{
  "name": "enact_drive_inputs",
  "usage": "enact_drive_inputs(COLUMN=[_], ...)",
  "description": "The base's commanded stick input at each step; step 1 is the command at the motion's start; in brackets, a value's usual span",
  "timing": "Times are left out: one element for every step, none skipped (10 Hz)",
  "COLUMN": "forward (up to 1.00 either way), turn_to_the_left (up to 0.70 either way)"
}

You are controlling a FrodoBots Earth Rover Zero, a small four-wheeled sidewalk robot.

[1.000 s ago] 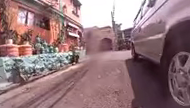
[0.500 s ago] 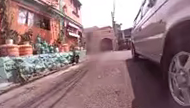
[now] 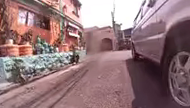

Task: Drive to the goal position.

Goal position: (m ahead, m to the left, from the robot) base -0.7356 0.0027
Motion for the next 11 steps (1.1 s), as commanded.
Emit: enact_drive_inputs(forward=[0.05,0.05,0.05,0.05,0.05,0.05,0.05,0.05,0.05,0.05,0.05], turn_to_the_left=[0.21,0.21,0.21,0.21,0.21,0.21,0.21,0.21,0.21,0.21,0.21])
